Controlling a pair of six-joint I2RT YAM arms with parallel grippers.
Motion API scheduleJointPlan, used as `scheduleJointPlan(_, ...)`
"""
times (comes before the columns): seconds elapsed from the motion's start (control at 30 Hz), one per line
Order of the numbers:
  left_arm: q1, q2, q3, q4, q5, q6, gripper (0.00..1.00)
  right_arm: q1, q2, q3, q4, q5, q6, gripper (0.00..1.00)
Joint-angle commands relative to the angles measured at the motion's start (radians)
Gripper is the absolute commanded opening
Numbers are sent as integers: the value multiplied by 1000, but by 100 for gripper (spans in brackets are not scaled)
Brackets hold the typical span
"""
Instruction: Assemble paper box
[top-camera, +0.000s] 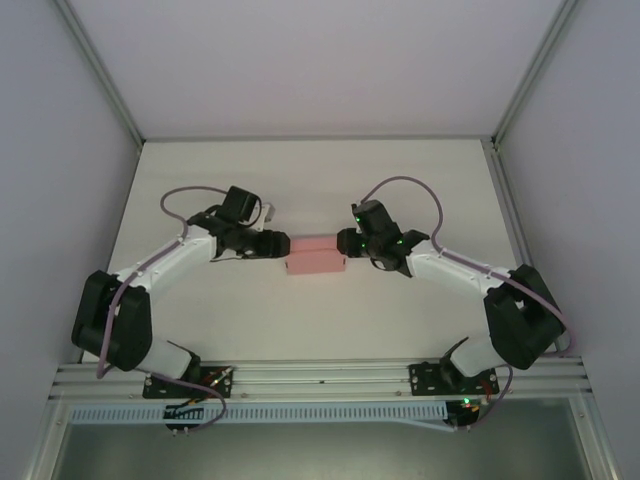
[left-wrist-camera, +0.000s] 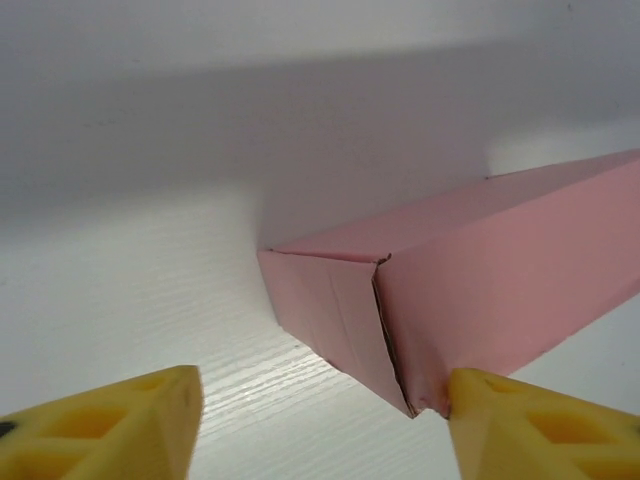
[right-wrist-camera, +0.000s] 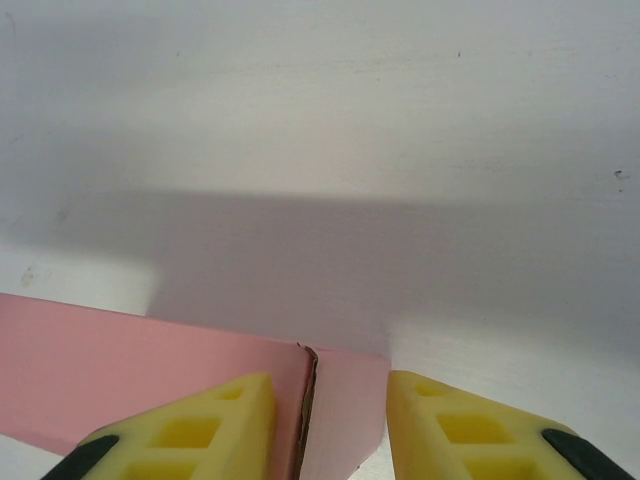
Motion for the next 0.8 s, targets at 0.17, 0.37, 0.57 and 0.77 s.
scheduleJointPlan(0.17, 22, 20, -176, 162, 95, -45, 33, 13, 40, -185, 1, -81, -110, 31)
scheduleJointPlan(0.37, 23, 28, -235, 233, 140, -71, 12, 22, 27, -331, 229, -125, -192, 24)
scheduleJointPlan(0.57, 22, -5, -193, 209, 162, -52, 23, 39, -30, -295, 236, -131, -203, 26)
scheduleJointPlan(0.77, 21, -27, -32, 154, 106, -12, 52, 37, -53, -56, 28, -96, -166, 49)
